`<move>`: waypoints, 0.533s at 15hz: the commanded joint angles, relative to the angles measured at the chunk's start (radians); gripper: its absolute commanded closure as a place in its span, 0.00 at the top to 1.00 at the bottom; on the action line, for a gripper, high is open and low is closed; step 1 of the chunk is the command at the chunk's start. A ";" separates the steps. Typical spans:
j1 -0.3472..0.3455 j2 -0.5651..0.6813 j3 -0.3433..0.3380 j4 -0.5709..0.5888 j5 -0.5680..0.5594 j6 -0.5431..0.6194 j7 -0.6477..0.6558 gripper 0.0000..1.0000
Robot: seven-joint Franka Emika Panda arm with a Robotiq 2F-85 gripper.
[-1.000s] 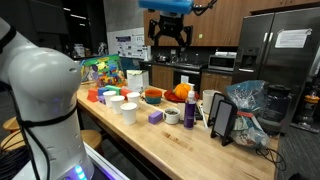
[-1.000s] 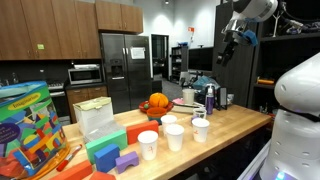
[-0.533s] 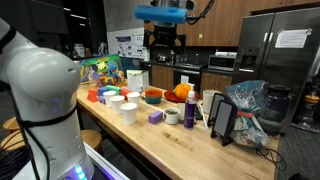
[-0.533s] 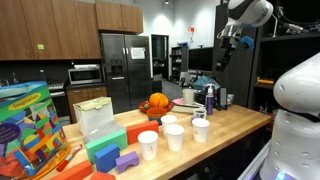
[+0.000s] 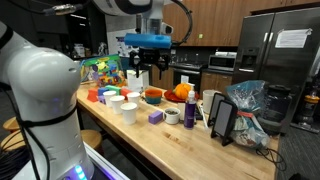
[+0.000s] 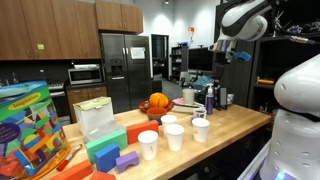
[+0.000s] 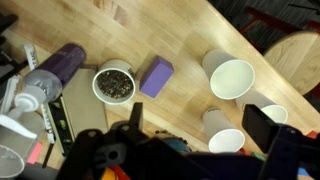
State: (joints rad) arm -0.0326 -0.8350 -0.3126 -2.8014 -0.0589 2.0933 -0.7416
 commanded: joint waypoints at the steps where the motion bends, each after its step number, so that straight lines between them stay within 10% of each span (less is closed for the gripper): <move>1: 0.048 -0.003 0.048 0.003 -0.014 0.100 -0.031 1.00; 8: 0.171 0.065 0.100 0.010 0.006 0.194 -0.052 1.00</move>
State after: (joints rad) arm 0.0909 -0.8194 -0.2213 -2.7932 -0.0589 2.2474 -0.7614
